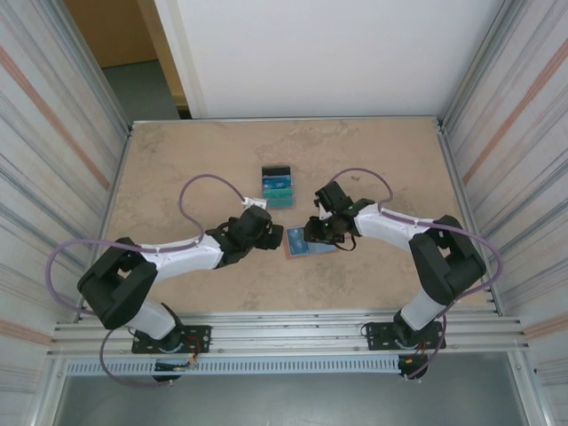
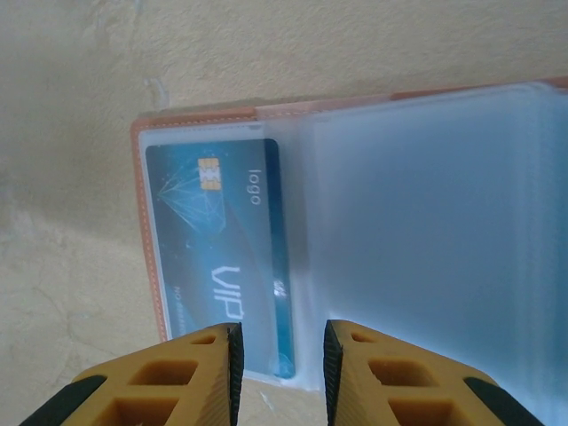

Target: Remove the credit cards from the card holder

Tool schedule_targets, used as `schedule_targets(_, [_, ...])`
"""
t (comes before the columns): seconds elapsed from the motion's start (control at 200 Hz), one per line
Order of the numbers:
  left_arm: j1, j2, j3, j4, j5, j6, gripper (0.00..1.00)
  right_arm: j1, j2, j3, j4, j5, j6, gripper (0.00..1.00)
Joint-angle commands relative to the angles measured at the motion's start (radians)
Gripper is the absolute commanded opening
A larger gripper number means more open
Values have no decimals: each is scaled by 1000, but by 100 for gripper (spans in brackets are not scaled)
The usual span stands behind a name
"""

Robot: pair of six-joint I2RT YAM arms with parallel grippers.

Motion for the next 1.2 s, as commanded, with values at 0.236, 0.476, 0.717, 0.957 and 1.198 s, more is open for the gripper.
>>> schedule_targets(0.236, [-30, 123, 77, -30, -4, 6, 99, 28, 72, 74, -27, 26, -29, 27])
schedule_targets(0.476, [-43, 173, 101, -54, -26, 31, 99, 28, 103, 77, -23, 27, -32, 26])
schedule_targets(0.717, [-68, 218, 128, -80, -48, 40, 99, 24, 125, 79, -26, 27, -34, 24])
schedule_targets(0.957, [-68, 234, 146, -120, -66, 49, 99, 7, 133, 67, -18, -2, -23, 24])
schedule_targets(1.198, [-69, 239, 151, -141, -71, 46, 99, -8, 145, 48, 3, -50, -5, 25])
